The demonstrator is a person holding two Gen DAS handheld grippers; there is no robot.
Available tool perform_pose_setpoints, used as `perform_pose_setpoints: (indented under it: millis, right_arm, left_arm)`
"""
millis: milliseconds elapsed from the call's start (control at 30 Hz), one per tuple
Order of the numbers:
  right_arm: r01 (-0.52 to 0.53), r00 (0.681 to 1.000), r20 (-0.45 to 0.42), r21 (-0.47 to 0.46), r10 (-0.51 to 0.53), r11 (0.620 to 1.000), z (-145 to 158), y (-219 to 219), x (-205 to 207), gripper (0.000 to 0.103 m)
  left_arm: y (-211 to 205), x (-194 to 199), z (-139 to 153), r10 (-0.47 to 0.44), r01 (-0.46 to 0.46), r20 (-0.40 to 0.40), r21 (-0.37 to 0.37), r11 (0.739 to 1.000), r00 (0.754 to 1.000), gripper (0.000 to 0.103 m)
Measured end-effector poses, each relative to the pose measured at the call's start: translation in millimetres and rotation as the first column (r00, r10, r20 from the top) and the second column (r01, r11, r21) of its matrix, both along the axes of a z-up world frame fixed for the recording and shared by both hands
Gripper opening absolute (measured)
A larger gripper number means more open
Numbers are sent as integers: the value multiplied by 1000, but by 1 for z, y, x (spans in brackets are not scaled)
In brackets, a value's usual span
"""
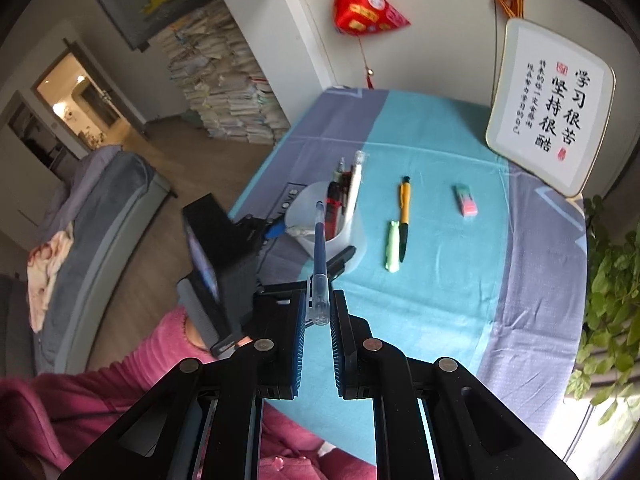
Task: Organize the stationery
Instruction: 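Lower the blue pen into the cup and open the right gripper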
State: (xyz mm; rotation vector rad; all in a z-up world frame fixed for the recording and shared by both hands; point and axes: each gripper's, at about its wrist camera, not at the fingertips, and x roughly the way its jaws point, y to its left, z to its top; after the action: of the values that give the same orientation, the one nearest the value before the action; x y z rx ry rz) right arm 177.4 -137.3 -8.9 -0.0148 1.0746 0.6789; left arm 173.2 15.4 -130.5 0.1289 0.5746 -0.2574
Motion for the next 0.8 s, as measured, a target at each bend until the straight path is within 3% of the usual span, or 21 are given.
perform_pose_setpoints:
  millis: [267,433,700,767,800]
  right_arm:
    - [14,999,-47,-22,-15,1000,5,19,33,11]
    - [20,1000,19,-68,-19,998,4,45,47,11]
    - [40,995,90,23,-42,999,5,47,56,12]
    - [65,992,101,82,-73,994,10,32,56,20]
    - [90,988,114,124,-104,988,11,19,54,31]
  left_arm:
    - [-3,0,1,-6,6,4,3,1000,1000,70]
    - [-3,1,0,-3,3,1,1,1000,1000,70]
    - [-3,1,0,-2,2,-1,-7,1000,1000,69]
    - [-3,2,1,-1,1,-2,-11,1000,1000,69]
    - [-3,2,1,-2,2,-2,-13,1000,1000,69]
